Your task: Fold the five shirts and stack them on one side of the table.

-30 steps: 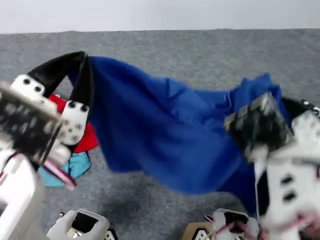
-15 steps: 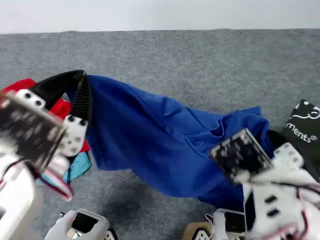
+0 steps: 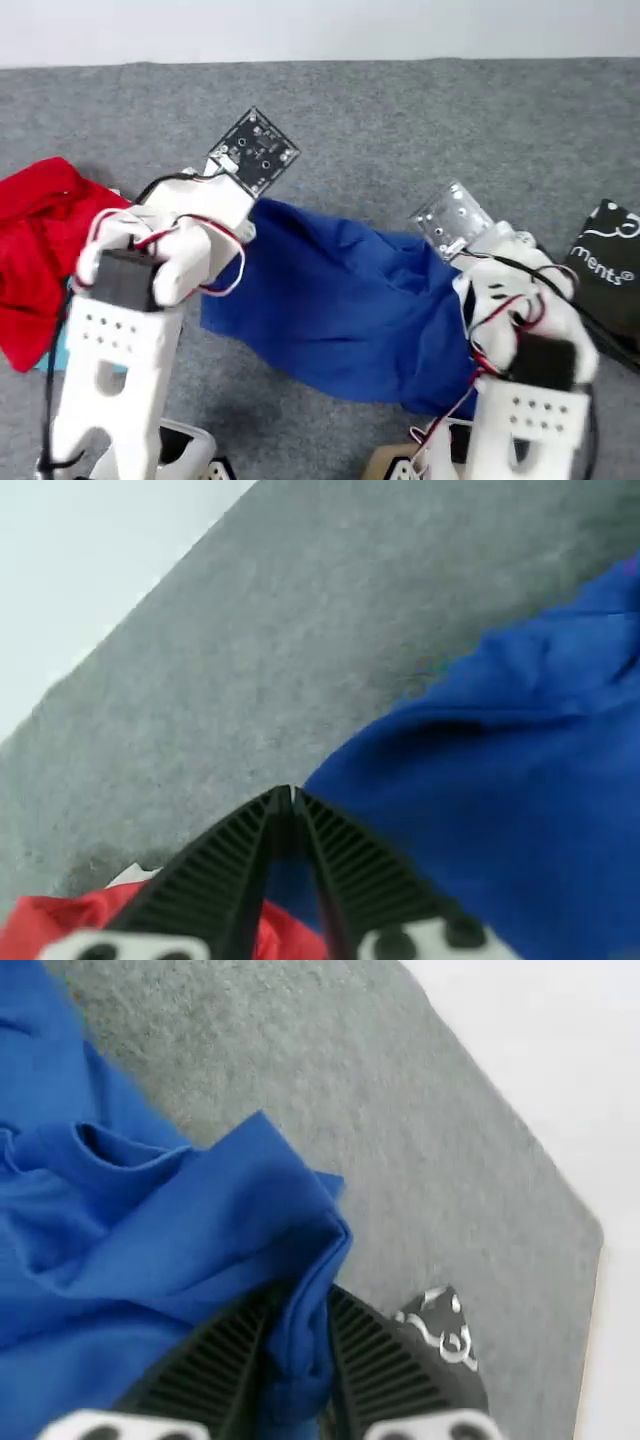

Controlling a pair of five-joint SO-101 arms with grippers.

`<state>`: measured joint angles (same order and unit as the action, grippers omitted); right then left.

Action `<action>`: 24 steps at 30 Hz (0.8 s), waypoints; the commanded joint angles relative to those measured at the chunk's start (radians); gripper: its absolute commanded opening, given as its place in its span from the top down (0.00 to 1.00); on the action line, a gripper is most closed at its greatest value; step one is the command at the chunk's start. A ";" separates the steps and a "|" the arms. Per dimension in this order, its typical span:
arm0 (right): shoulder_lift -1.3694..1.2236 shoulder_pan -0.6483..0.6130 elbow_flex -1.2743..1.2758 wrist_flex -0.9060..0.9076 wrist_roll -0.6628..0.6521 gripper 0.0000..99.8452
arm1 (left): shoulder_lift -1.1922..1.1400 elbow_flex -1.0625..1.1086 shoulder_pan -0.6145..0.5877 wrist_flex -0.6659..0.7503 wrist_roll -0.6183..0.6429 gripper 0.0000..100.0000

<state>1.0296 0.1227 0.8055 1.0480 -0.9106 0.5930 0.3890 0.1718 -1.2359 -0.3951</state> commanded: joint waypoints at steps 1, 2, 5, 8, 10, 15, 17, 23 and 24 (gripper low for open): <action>-0.047 0.005 0.066 -0.194 -0.032 0.99 | -0.002 0.174 -0.060 0.304 -0.011 1.00; -0.076 0.007 0.071 -0.225 -0.032 0.99 | -0.002 0.209 -0.066 0.351 -0.011 1.00; -0.177 0.008 0.069 -0.323 -0.025 0.99 | -0.003 0.288 -0.074 0.474 -0.011 1.00; -0.271 0.008 0.066 -0.443 0.037 0.99 | -0.003 0.346 -0.074 0.609 -0.009 1.00; -0.332 0.007 0.041 -0.492 0.066 0.99 | -0.017 0.360 -0.074 0.690 -0.009 1.00; -0.507 0.007 -0.118 -0.503 0.161 0.99 | -0.195 0.228 -0.078 0.726 -0.008 1.00; -0.584 0.007 -0.187 -0.501 0.180 0.99 | -0.279 0.150 -0.086 0.726 -0.008 1.00; -0.800 0.010 -0.385 -0.501 0.189 0.99 | -0.543 -0.097 -0.089 0.726 0.049 1.00; -0.832 0.010 -0.417 -0.501 0.189 0.99 | -0.591 -0.137 -0.089 0.726 0.049 1.00</action>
<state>0.2578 0.1243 0.5232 0.5677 -0.7342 0.0944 0.3890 0.0905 -0.5363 -0.3629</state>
